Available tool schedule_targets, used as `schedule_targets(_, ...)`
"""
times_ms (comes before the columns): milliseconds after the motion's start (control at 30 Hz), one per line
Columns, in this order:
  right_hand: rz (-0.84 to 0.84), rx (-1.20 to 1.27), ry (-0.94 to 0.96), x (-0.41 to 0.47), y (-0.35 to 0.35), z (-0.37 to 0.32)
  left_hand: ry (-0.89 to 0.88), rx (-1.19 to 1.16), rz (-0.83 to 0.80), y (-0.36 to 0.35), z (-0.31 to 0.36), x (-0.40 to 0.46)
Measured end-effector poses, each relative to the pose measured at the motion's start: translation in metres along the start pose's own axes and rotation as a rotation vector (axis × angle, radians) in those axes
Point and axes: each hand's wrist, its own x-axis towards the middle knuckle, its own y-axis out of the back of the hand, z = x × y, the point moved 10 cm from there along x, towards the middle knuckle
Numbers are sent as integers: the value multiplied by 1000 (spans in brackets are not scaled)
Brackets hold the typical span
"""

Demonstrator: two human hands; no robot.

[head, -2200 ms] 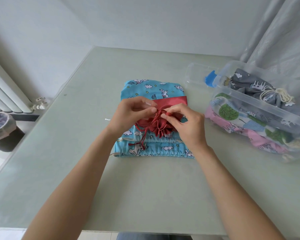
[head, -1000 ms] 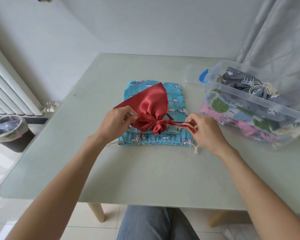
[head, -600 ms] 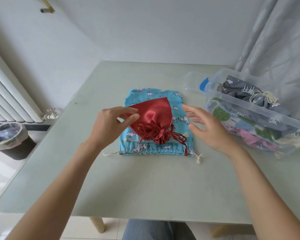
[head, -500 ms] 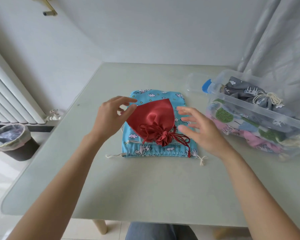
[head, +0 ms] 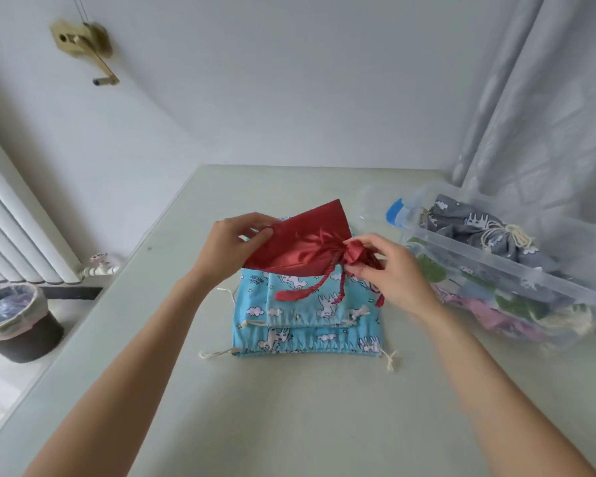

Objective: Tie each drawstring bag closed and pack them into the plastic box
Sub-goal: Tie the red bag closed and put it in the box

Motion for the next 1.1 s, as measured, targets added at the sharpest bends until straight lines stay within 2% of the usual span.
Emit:
schedule_targets(100, 59, 348, 28, 16, 43, -26, -58, -173, 103, 7, 35, 10)
schedule_targets(167, 131, 391, 82, 28, 78, -42, -106, -241, 136, 3, 61, 20)
schedule_targets(367, 310, 201, 170, 48, 200, -68, -232, -365, 89, -57, 141, 68)
schedule_targets(533, 339, 42, 221, 52, 256, -79, -271, -393, 39, -109, 178, 96)
schedule_targets(667, 374, -106, 178, 43, 288, -56, -259, -374, -29, -145, 190, 109)
schedule_targets(767, 300, -248, 114, 30, 292, -27, -226, -283, -124, -172, 186, 108)
schedule_targets(833, 180, -317, 54, 21, 285, -4, -253, -132, -128, -185, 184, 106)
schedule_targets(933, -231, -559, -107, 6, 250, 36, -379, 71, -78, -187, 188, 103)
schedule_targets(967, -352, -665, -172, -2, 244, 48, -411, 93, -110, -190, 192, 103)
schedule_targets(1000, -404, -712, -207, -9, 244, 54, -432, 107, -169, -196, 196, 103)
schedule_targets(1033, -389, -708, -192, -10, 246, 51, -444, 130, -236, -203, 199, 101)
schedule_targets(1100, -246, -629, -82, -8, 251, 28, -456, 197, -365, -219, 203, 99)
